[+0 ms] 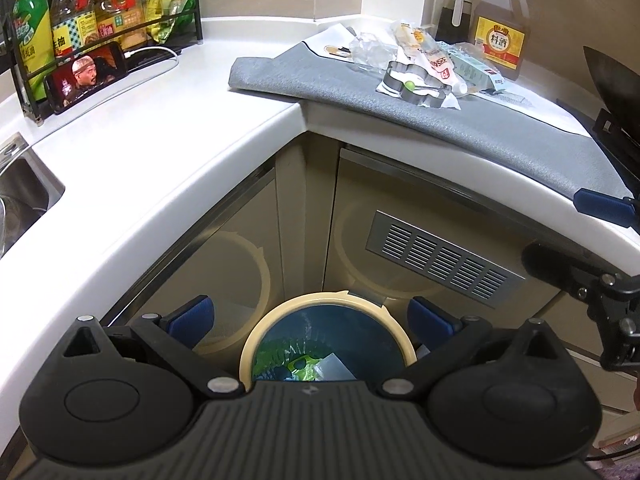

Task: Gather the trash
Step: 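Raise both tools back up to the trash on the grey mat, then close the right tool on the blue-white toothpaste box while the left tool approaches the egg mold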

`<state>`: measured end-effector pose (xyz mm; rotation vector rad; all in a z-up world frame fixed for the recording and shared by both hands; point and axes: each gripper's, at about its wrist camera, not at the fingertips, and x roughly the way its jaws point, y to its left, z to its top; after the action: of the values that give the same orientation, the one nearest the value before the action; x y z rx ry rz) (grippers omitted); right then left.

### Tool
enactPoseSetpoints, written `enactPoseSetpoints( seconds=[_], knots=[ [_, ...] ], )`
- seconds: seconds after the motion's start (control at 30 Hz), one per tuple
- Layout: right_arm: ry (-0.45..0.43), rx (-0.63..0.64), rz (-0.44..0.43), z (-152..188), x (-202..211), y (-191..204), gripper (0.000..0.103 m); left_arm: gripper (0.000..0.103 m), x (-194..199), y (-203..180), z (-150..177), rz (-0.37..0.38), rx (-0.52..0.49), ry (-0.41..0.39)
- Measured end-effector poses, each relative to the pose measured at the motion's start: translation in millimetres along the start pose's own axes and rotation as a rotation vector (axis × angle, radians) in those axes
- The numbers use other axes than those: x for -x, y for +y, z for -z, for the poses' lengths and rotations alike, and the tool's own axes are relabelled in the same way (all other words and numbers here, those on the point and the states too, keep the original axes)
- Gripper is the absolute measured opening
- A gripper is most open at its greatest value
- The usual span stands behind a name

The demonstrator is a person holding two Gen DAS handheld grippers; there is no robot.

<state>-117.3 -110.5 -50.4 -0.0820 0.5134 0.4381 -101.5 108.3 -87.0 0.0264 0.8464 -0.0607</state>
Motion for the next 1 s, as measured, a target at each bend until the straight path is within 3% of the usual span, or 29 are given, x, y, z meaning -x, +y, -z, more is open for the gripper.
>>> enactPoseSetpoints(
  seconds=[0.2,0.5,0.73,1.0],
  knots=[
    [-0.036,0.004,0.033,-6.8,-1.6,-13.6,0.103,0.103,-1.4,-4.7,-17.9,0.015,-0.015,-0.013],
    [-0.134,-0.051,0.186,-34.3,-24.2,-64.9,0.103,0.103,-9.9,-11.6,-81.9,0.045,-0.015,-0.063],
    [-0.139,-0.140,0.292,-53.7,-63.7,-118.4,0.103,0.103,-37.4,-25.7,-127.5,0.036,-0.017,-0.077],
    [-0.120,-0.259,0.403,-70.3,-116.7,-174.8,0.103,0.103,-90.6,-45.3,-175.3,0.089,0.034,-0.076]
  ],
)
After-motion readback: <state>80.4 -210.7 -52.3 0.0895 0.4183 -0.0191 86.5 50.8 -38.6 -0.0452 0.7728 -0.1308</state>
